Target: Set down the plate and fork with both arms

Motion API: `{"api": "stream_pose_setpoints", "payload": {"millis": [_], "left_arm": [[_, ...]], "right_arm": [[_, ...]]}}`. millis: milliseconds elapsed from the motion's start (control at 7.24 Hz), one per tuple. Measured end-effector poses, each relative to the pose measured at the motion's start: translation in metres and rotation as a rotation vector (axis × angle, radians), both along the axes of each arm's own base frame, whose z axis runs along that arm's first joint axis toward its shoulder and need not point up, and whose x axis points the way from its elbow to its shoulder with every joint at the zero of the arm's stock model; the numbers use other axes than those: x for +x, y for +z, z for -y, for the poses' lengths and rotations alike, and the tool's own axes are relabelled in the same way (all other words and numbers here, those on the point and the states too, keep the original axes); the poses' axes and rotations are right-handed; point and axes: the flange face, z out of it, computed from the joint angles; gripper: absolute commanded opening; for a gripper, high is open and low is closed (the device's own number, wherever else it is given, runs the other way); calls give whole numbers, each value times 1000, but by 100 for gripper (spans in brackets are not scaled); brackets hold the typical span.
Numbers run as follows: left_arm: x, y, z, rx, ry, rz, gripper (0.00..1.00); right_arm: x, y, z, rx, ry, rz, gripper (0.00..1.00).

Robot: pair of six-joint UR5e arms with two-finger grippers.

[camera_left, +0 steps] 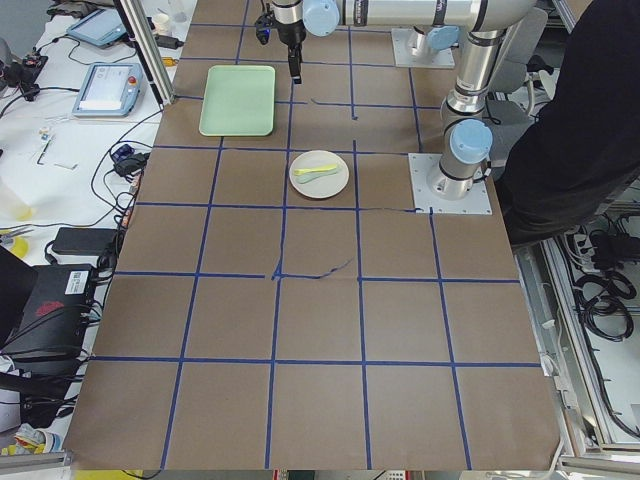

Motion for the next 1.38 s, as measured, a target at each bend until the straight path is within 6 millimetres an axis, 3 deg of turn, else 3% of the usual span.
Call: {"api": "stream_pose_setpoints", "payload": {"millis": [691, 1106, 1382], "left_arm": [[2, 13, -10, 0, -2, 2, 100], [20, 27, -11, -12, 32, 5, 100], [29, 21, -7, -2, 54, 6, 100]], "right_arm": [[0, -4, 3, -12, 0, 3, 100], [-1, -10, 6, -10, -1, 0, 100], [-4, -5, 5, -13, -7, -18, 100]]}}
